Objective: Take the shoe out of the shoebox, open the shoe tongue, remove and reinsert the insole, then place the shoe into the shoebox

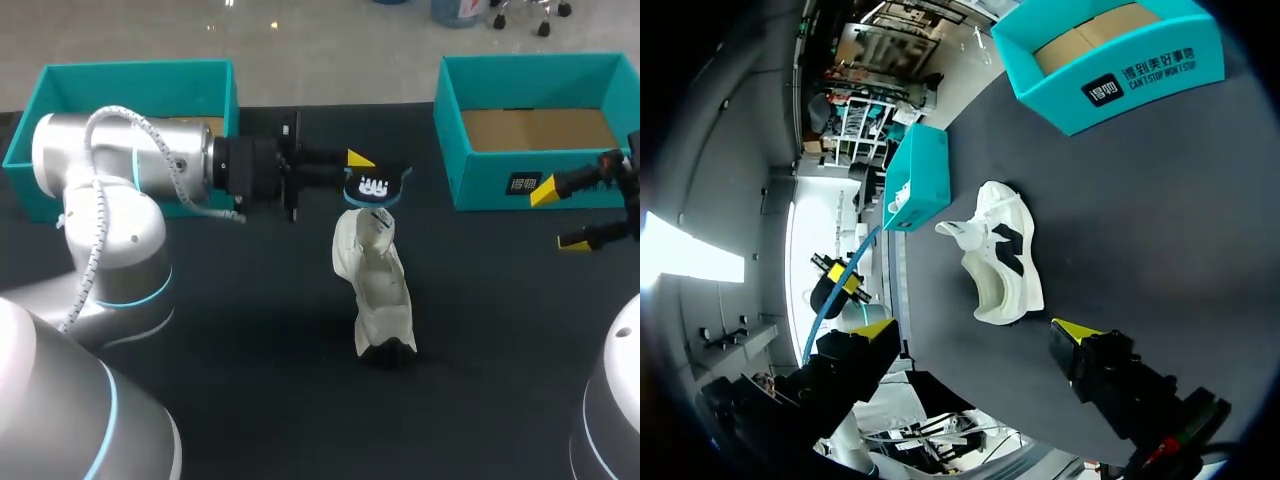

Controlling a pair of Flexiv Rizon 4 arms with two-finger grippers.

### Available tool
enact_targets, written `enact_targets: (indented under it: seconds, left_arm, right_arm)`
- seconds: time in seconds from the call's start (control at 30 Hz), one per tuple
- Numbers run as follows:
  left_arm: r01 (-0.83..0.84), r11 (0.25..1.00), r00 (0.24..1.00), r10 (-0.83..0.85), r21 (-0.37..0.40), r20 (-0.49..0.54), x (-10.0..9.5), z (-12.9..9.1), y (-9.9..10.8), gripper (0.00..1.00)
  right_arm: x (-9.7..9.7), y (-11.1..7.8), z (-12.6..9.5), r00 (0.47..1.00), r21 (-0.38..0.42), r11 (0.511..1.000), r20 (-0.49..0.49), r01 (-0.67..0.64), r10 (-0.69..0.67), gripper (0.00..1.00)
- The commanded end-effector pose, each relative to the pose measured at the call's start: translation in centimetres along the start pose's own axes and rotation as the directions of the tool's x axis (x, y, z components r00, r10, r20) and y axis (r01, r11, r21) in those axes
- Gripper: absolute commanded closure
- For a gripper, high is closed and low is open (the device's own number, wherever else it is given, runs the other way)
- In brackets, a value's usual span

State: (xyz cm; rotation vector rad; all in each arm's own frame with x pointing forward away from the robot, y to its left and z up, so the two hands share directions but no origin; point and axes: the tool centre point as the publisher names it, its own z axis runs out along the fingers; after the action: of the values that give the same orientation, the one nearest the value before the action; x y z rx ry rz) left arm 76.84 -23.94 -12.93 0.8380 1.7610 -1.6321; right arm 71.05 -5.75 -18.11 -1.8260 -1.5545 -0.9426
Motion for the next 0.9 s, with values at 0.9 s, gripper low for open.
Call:
enact_targets:
  seconds: [0.9]
  left_arm:
    - [0.344,0.918,0.939,-0.341,0.200,-0.047,4.3,-0.5,-2.6,1.00]
  right_arm:
    - [0.0,-0.2,0.0,1.000,-0.002,1.000,0.003,-0.001,0.001,0.00]
